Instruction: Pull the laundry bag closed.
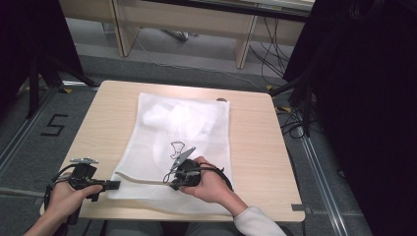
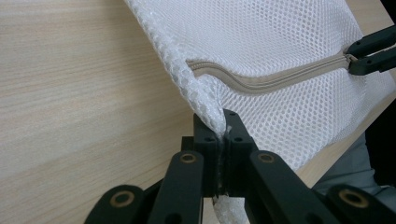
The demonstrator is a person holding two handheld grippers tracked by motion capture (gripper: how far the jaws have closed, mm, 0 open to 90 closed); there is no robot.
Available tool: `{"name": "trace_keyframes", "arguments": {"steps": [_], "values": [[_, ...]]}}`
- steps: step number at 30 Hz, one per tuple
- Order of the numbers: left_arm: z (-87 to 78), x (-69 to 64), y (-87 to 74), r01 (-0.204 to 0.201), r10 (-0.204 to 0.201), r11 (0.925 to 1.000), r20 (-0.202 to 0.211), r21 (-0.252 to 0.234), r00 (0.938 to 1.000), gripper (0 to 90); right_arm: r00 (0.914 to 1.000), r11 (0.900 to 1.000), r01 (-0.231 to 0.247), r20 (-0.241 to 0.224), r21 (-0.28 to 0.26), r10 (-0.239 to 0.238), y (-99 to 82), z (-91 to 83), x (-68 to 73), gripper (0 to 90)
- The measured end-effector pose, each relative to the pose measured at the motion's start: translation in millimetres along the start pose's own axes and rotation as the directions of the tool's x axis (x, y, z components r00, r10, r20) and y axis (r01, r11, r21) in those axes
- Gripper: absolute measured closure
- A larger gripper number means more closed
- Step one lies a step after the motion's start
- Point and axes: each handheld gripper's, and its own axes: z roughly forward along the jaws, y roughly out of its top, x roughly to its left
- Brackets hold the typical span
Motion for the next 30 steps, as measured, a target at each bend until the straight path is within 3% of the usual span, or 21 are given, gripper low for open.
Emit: {"name": "trace_keyframes", "arguments": {"steps": [17,24,30], "values": [[0.7,1.8,0.5,0.005,-0.005,0.9998,0.005,0.017,1.0000,85.9,1.0000,1.0000,0.000,0.004,0.008,0.000,-8.5,-10.6,-1.8,82.6],[1.7,1.6,-0.3,0.013,-0.013,0.9999,-0.003,-0.005,0.9999,85.9,0.9998,1.0000,-0.002,0.022,0.001,0.002,-14.5,-16.2,-2.5,82.6],[1.2,2.6,0.6,0.010,-0.010,0.9997,0.003,0.022,0.9999,85.9,0.9997,1.0000,-0.008,0.024,0.004,0.008,-19.2,-20.3,-4.1,82.6]]}}
